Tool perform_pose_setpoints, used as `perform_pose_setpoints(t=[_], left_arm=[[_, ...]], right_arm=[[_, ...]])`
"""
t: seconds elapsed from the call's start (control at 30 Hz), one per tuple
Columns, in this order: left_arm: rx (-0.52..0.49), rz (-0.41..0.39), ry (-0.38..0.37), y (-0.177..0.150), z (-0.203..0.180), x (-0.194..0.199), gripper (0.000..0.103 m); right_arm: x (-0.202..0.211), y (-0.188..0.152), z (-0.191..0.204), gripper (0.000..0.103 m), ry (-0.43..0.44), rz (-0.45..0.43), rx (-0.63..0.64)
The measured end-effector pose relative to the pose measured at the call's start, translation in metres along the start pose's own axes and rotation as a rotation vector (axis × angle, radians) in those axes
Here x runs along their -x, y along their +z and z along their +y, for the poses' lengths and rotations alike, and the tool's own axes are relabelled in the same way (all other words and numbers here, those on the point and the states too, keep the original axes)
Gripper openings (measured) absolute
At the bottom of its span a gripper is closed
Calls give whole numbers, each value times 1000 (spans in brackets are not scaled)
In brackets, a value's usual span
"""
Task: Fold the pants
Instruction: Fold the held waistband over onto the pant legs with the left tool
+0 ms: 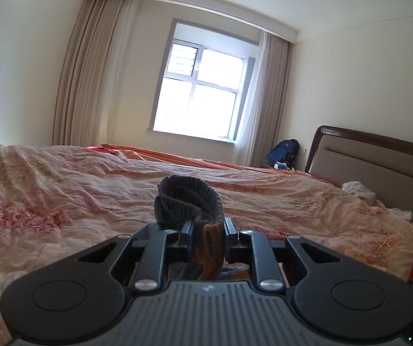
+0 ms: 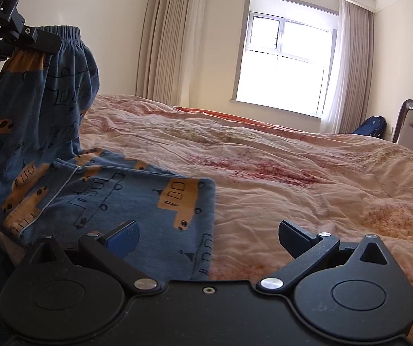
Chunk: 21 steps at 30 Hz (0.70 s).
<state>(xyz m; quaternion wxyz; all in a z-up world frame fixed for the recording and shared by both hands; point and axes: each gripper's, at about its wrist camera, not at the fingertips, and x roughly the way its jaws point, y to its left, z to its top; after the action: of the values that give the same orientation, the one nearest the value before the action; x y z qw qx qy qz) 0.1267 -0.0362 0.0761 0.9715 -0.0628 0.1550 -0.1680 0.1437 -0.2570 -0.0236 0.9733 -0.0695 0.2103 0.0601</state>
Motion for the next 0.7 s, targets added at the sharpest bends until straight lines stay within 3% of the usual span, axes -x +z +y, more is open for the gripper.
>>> perform_pose_setpoints(t=[0.2, 0.4, 0.47, 0.6, 0.7], left_arm=[[-47, 113, -78, -29, -35, -31, 21], [-25, 226, -102, -58, -31, -61, 25], [1, 241, -121, -62, -29, -62, 33], [23, 244, -97, -61, -24, -62, 66], [48, 228, -81, -58, -17, -58, 78]], right_arm=[[6, -10, -23, 103, -55, 22, -35], [8, -16, -31, 103, -72, 44, -43], [7, -18, -33, 103, -77, 53, -47], [4, -21, -35, 103, -76, 73, -61], [1, -22, -35, 103, -63, 87, -84]])
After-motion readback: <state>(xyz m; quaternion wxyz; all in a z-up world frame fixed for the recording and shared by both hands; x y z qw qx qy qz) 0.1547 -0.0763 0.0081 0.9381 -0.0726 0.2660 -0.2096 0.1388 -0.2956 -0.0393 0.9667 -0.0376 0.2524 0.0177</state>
